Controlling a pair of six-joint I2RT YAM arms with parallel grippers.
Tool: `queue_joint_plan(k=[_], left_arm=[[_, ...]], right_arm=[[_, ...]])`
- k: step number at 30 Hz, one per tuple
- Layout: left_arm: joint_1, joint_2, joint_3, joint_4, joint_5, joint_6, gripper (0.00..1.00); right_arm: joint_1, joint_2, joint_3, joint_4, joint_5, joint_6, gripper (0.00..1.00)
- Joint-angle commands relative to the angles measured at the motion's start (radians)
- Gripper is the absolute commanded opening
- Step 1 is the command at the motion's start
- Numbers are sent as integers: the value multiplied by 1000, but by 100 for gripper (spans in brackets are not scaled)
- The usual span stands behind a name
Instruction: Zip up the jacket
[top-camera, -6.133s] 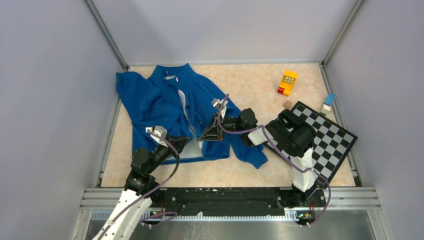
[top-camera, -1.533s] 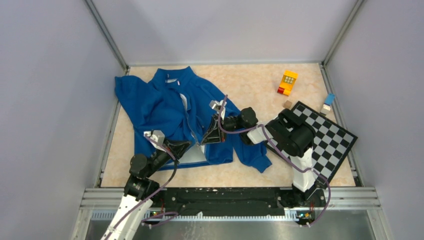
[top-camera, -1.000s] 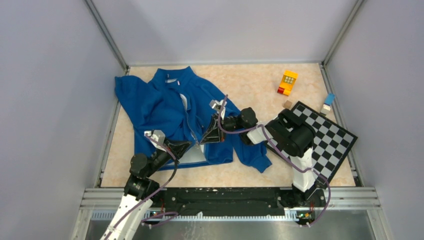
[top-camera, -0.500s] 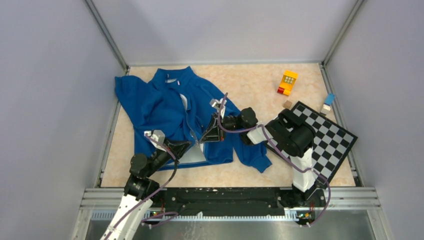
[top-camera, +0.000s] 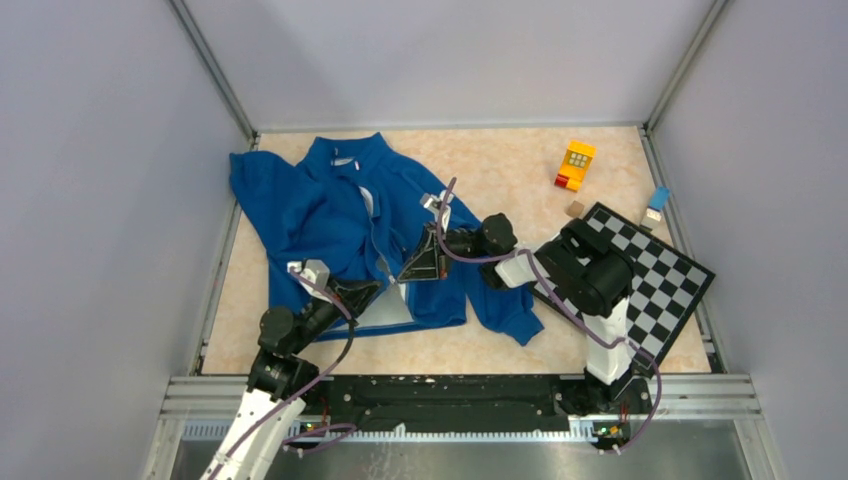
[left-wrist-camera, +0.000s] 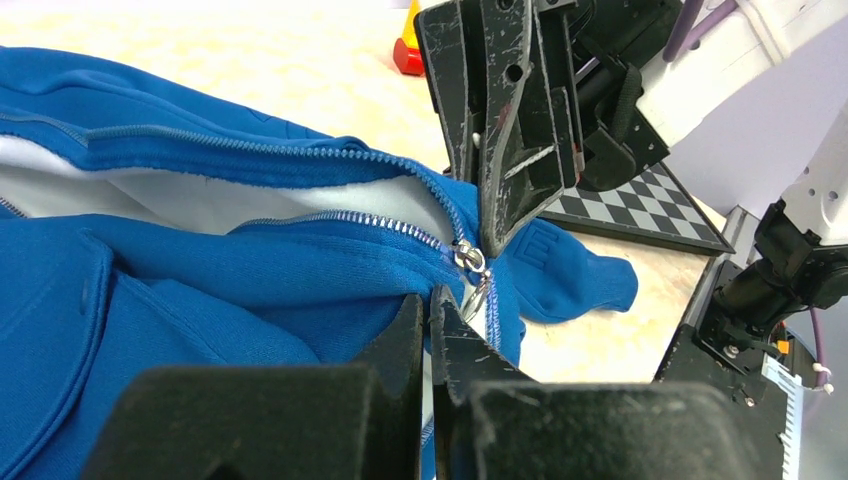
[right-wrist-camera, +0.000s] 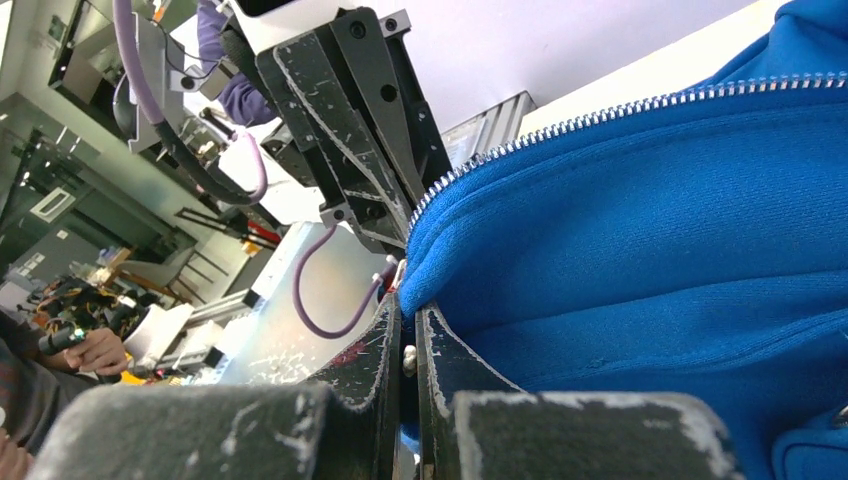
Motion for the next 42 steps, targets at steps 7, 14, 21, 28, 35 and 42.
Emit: queue_joint_plan(k=[7,14,21,28,35,42], left_arm=[[0,15,52,4,34,15,0],[0,39,51,30,66,5,0],[-1,96,61,25,89,18,0],[-1,156,80,44,135,25,0],[-1,163,93,36,137,17,0],[-1,183,102,27,125,27,0]], right_arm=[[15,-139,5,-179,22,-88,0],[15,-178,30,-409,50,-207,0],[18,-185,63,-441,49,-173,0],[18,-215,88,-660,131,-263,0],[18,-236,152,-926,187,-368,0],[19,-305,134,-964,180,-347,0]])
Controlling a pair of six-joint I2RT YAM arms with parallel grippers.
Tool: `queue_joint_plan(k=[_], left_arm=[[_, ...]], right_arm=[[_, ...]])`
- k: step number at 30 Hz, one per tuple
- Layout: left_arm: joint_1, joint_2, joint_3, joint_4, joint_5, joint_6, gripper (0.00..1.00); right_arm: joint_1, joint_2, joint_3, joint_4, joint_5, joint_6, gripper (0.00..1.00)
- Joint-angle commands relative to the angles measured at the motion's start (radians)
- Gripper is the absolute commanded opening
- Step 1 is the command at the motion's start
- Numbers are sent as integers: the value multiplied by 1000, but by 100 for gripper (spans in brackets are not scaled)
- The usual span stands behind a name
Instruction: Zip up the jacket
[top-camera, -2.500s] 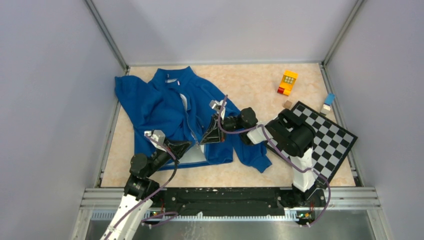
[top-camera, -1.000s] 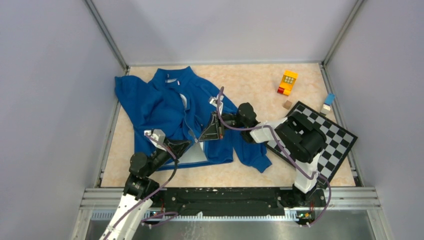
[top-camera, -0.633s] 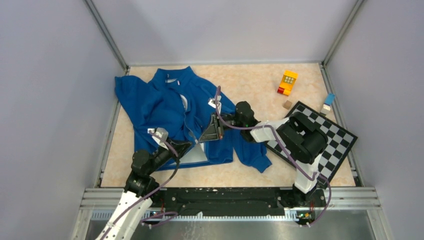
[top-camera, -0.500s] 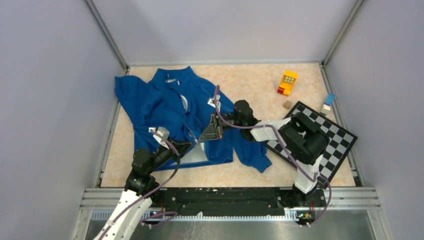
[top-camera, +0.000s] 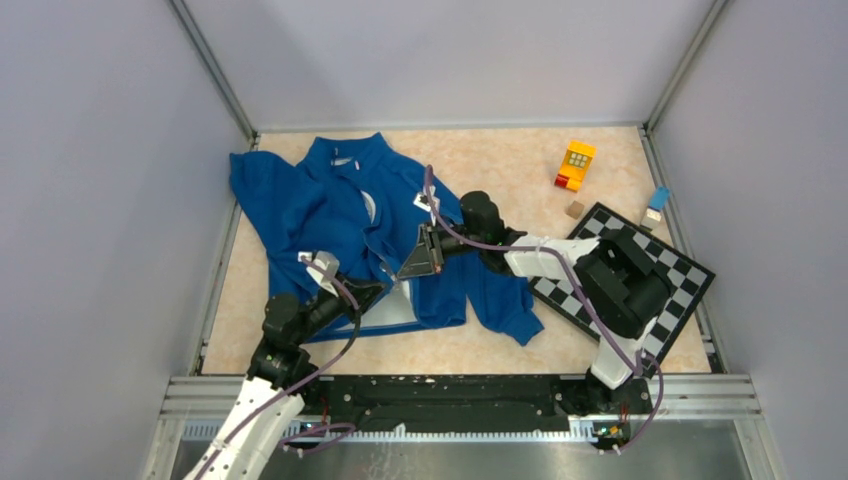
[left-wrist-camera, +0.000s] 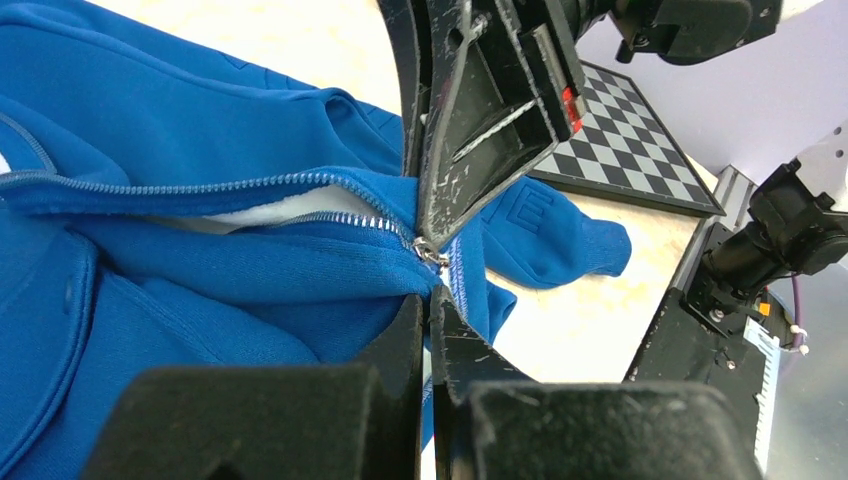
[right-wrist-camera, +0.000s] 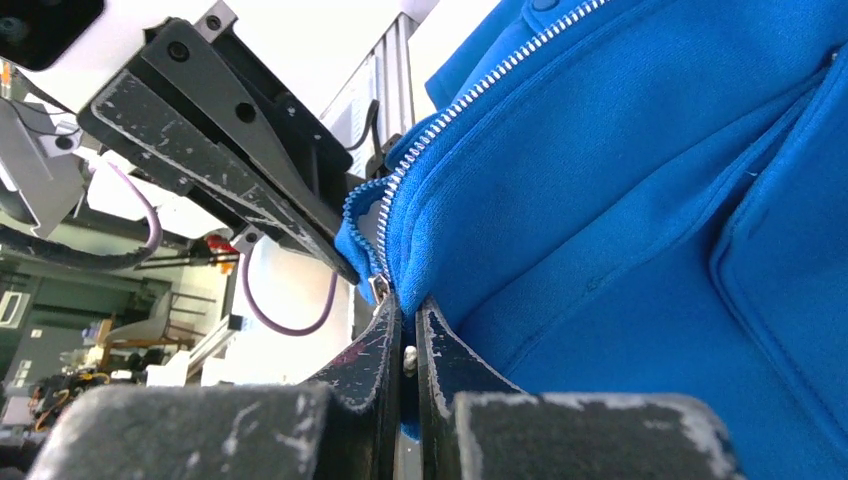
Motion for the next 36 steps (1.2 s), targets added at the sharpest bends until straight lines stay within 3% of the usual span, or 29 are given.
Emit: queue_joint_plan(k=[1,7,21,28,36], left_arm=[[-9,21,46,33,62,2,0],[-10,49,60,23,69,9,0],[-10,79,53,62,130,2,0],[-10,15,35,46,73,-31,0],[-9,-29,-28,83,-82,-212,0]], right_arm=[[11,-101,32,14,21,1,0],[11,-113,38,18,-7,-14,0],[22,55,179,146,-24,80,0],[8,18,74,201,-29,61,0],[5,-12,-42,441,4,116,0]])
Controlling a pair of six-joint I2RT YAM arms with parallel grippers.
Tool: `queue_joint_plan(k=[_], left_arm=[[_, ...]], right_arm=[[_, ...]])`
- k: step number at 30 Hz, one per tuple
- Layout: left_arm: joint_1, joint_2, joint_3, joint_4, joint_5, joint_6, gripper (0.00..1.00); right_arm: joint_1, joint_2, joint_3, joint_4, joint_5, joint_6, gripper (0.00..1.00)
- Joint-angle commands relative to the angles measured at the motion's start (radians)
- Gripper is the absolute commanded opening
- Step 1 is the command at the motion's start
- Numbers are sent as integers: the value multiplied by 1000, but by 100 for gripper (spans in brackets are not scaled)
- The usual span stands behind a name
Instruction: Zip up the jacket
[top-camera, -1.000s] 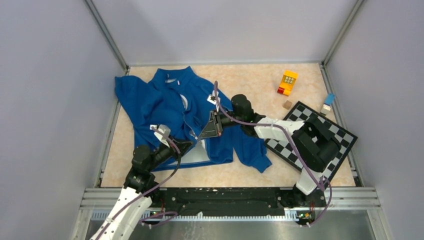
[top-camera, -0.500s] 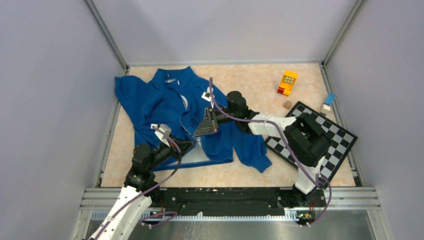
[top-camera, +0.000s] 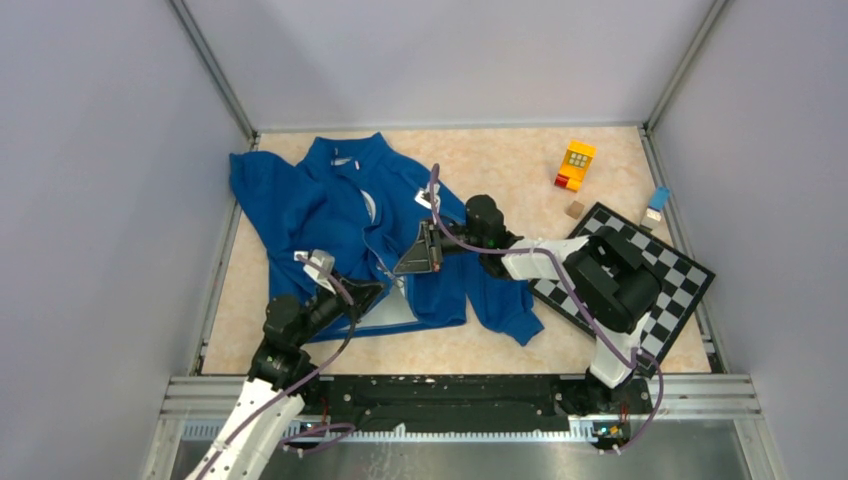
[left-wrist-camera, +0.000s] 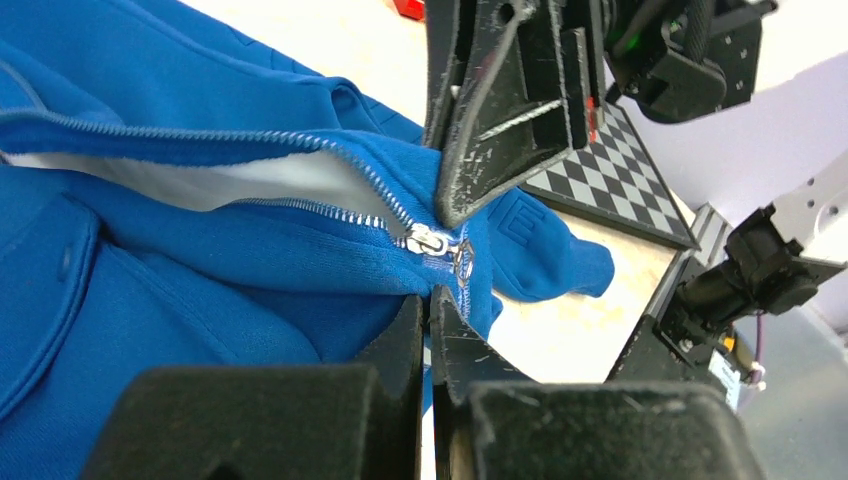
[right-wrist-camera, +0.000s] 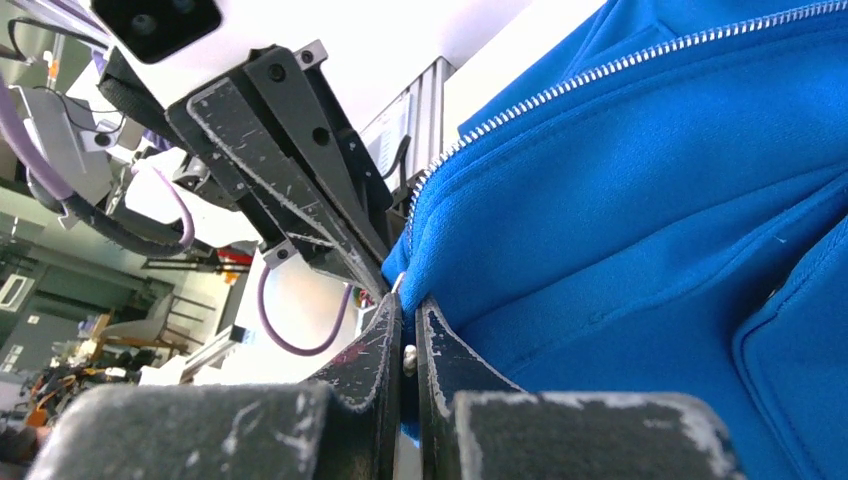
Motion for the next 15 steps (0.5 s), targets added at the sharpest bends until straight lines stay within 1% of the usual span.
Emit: queue_joint_plan(k=[1,4,11,15], left_arm=[[-8,-10,-27,106,-51,-150,1],[-8,8,-35,128,-64,-207,10],[-8,43,-34,149,-63,-262,24],[-8,42,-36,160,-65,-297,34]], right_arm=[[5,-44,-18,197,35,31,0],[5,-36,-25,261,34,64,0],[5,-26,-25,265,37,63,0],[5,-25,-28,266,35,61,0]])
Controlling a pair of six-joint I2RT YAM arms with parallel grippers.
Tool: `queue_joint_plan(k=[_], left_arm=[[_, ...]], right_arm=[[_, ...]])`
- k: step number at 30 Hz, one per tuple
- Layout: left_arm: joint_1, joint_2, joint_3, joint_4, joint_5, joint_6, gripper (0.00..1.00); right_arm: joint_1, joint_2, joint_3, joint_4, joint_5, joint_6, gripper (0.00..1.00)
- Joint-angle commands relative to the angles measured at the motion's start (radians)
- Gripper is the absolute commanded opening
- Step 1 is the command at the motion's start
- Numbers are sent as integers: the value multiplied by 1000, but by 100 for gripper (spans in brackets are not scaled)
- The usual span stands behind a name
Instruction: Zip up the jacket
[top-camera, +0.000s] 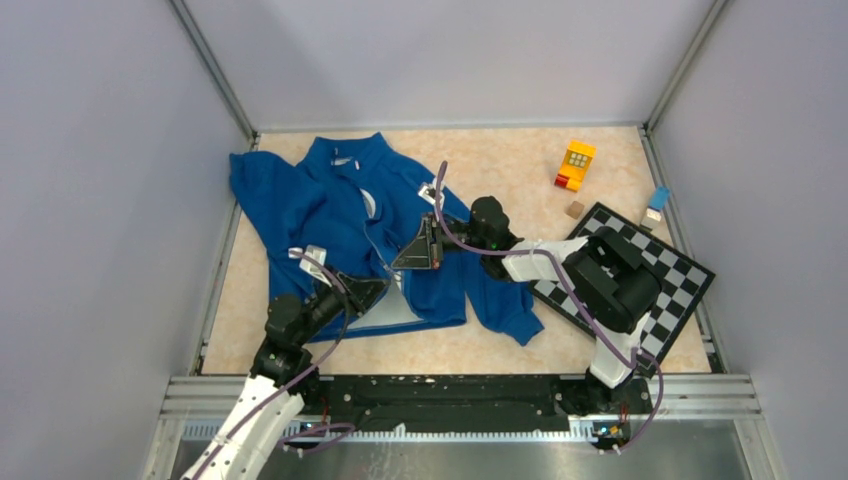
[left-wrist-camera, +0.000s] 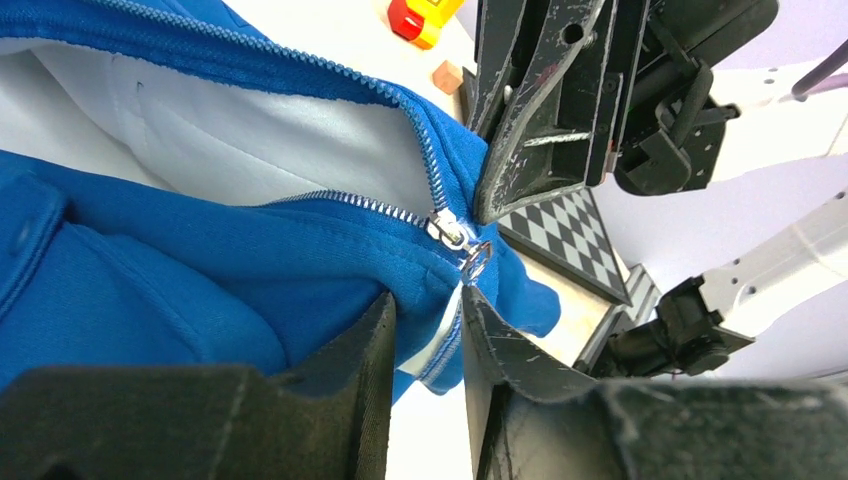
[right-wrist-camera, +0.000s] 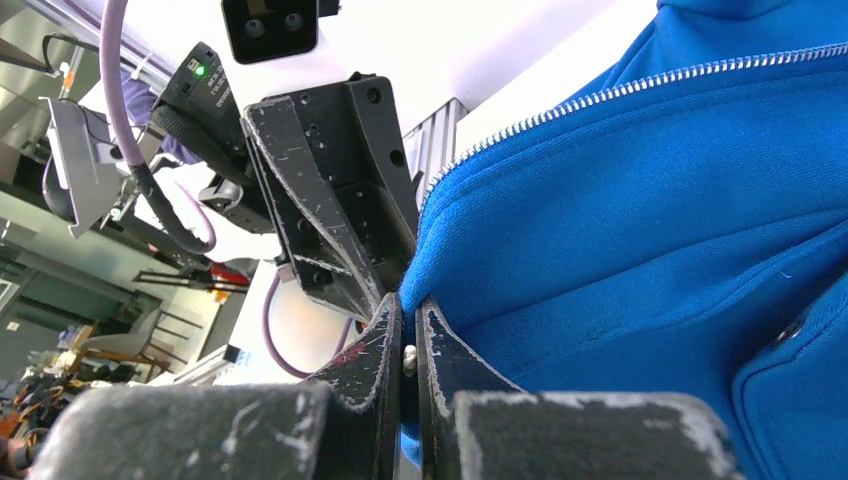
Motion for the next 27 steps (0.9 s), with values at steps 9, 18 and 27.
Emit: queue_joint_plan(k=[9,18,27], left_arm=[[-4,1,-12,63,-35,-146,52],[-4,22,11,34,-45,-106,41],[-4,51,92,-87,-37,2,41]], right_arm=[[3,-30,-1,95,3,2,0],[3,-33,-4,111,0,12,0],[6,-28,-2,121,-1,17,0]])
